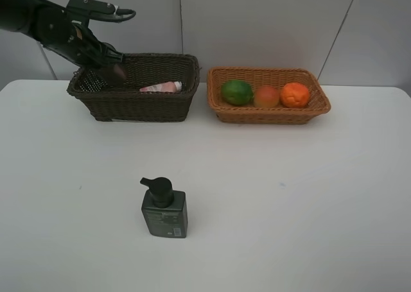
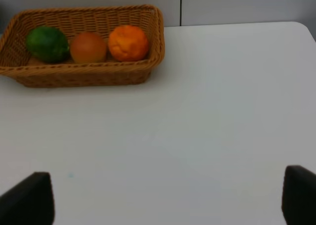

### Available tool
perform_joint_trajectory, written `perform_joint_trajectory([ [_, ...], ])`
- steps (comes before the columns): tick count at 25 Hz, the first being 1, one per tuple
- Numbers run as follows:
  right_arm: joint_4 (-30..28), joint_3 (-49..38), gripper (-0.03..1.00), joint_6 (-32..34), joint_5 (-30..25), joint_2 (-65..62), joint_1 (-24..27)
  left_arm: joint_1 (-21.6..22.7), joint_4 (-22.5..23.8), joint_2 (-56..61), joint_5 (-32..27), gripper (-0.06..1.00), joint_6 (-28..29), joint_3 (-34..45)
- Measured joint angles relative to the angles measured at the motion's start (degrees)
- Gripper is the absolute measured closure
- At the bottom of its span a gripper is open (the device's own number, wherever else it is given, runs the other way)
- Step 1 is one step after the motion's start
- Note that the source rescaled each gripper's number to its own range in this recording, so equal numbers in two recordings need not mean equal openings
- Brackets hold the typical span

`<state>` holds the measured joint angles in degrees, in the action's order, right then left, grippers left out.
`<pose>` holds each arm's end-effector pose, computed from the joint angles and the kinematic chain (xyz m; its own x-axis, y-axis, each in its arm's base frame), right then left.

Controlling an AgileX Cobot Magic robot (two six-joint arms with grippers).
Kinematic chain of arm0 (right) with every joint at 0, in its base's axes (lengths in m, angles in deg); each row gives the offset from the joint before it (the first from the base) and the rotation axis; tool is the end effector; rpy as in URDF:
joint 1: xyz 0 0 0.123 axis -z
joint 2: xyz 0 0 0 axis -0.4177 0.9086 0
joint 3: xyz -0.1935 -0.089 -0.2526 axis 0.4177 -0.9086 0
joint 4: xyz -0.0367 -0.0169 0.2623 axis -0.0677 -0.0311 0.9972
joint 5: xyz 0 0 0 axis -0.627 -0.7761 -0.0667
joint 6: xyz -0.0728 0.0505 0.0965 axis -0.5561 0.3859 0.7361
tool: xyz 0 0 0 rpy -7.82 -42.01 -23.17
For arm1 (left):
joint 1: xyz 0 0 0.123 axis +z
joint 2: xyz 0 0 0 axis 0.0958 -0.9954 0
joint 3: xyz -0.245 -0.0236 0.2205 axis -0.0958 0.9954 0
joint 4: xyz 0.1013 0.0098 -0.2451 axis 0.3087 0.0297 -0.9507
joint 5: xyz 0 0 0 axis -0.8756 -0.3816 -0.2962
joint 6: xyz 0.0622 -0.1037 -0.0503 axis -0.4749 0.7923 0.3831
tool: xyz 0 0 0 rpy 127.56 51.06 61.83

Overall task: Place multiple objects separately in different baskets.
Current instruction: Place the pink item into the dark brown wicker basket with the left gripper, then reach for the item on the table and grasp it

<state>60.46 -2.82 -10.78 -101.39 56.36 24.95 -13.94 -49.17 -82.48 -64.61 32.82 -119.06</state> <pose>-0.0059 -0.0065 0.2726 -0.4318 0.0348 -0.9013 0.0630 0.9980 0.0084 0.5110 -0.0723 0.1775 -0.6076 0.1727 -0.7752 0.1767 0.9810 0.0801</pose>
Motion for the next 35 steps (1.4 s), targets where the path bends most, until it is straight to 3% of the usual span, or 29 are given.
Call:
perform_joint_trajectory([
  [5, 0.0, 0.0, -0.03, 0.0, 0.0, 0.0, 0.0, 0.78, 0.0, -2.97, 4.87, 0.94, -0.43, 0.0],
  [14, 0.0, 0.0, -0.03, 0.0, 0.0, 0.0, 0.0, 1.54, 0.03, -4.81, 6.2, 0.93, -1.04, 0.0],
  [15, 0.0, 0.0, -0.03, 0.0, 0.0, 0.0, 0.0, 1.54, -0.02, -4.81, 6.2, 0.88, -1.04, 0.0],
  [18, 0.0, 0.0, -0.03, 0.0, 0.0, 0.0, 0.0, 1.54, -1.09, -4.86, 6.08, 0.52, -1.04, 0.0],
  [20, 0.0, 0.0, -0.03, 0.0, 0.0, 0.0, 0.0, 1.54, -1.29, -4.86, 5.96, 0.2, -1.04, 0.0],
  [22, 0.0, 0.0, -0.03, 0.0, 0.0, 0.0, 0.0, 1.54, -1.48, -4.63, 5.73, 0.03, -1.04, 0.0],
  [24, 0.0, 0.0, -0.03, 0.0, 0.0, 0.0, 0.0, 1.54, -1.53, -3.78, 5.43, -0.03, -1.04, 0.0],
  [30, 0.0, 0.0, -0.03, 0.0, 0.0, 0.0, 0.0, -0.06, -2.21, 2.55, 3.35, -0.05, -1.04, 0.0],
  [35, 0.0, 0.0, -0.03, 0.0, 0.0, 0.0, 0.0, -3.93, -3.1, 9.1, -3.37, -0.05, -2.2, 0.0],
])
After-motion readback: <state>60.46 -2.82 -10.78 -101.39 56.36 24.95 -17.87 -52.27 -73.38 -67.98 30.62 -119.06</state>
